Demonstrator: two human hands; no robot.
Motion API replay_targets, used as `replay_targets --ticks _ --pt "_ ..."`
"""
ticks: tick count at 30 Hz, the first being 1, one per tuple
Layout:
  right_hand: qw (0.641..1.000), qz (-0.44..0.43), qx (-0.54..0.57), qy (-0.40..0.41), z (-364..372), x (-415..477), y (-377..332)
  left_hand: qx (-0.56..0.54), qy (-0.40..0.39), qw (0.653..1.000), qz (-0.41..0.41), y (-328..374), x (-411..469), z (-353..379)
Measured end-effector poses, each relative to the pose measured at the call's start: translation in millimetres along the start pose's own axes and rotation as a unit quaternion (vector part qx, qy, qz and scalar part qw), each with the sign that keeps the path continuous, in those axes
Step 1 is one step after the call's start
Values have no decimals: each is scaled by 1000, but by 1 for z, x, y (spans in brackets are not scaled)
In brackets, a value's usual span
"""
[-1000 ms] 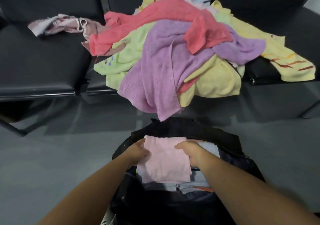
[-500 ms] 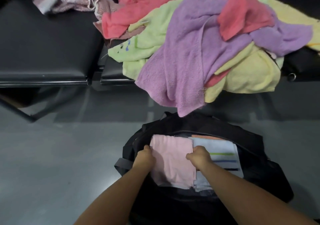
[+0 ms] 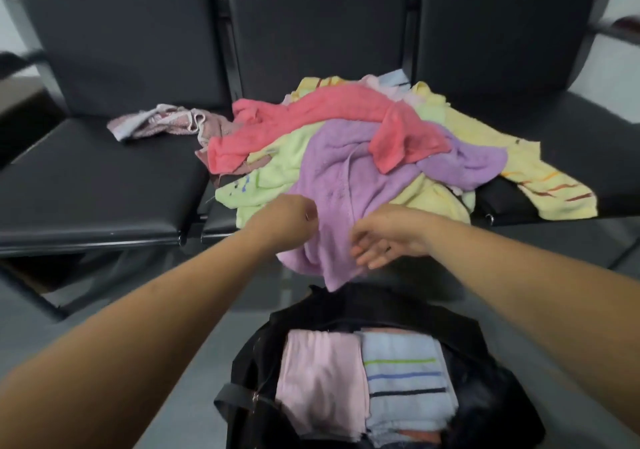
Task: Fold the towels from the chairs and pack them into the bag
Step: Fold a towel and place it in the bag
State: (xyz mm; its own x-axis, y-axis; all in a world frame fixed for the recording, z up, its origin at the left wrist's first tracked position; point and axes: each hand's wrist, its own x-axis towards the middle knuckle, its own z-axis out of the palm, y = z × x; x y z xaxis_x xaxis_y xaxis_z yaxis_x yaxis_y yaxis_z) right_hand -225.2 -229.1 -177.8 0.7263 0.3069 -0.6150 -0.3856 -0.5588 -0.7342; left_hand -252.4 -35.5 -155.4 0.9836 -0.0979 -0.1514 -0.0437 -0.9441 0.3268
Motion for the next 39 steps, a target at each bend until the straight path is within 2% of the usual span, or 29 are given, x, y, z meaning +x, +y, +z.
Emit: replay_targets --ticks 2,4,6,8,11,14,16,19,22,26,28,32,34,36,37,39 --pt "995 -57 0 85 -24 -12 -26 -26 59 998 6 7 9 -21" --pt "971 -122 -24 205 -46 -20 -46 -43 94 995 7 10 23 -30" --pt "938 -158 -90 295 -65 -20 -57 -52 111 992 1 11 37 -29" --pt "912 -164 -152 343 -80 -14 -60 -60 93 994 -19 14 51 -20" --pt "894 -144 -204 372 -97 10 -54 -27 58 997 -42 16 67 3" --pt "909 -101 -224 335 -104 38 -45 6 98 993 -60 14 79 21" --pt "898 -88 -271 334 -107 53 -40 -9 114 991 -66 11 84 26" --pt "852 -168 -275 413 -117 68 -38 -29 126 990 -56 4 89 28" --pt "839 -224 -210 449 -126 60 -41 -32 126 990 -50 3 87 28" --pt "853 -311 -77 411 -128 17 -57 -77 85 991 -71 9 83 12" --pt "859 -353 -48 367 -124 -15 -70 -140 103 983 -60 17 76 -4" --pt "886 -382 7 263 -118 -75 -89 -293 180 935 81 47 48 -53" --pt "902 -384 50 191 -113 -101 -97 -372 167 901 147 67 29 -82" --pt "900 -399 116 135 -110 -123 -104 -425 122 875 196 82 9 -106" --pt "893 -408 147 117 -109 -135 -108 -425 106 872 220 87 0 -116" --pt "880 -422 200 86 -107 -158 -116 -360 131 893 235 97 -21 -135"
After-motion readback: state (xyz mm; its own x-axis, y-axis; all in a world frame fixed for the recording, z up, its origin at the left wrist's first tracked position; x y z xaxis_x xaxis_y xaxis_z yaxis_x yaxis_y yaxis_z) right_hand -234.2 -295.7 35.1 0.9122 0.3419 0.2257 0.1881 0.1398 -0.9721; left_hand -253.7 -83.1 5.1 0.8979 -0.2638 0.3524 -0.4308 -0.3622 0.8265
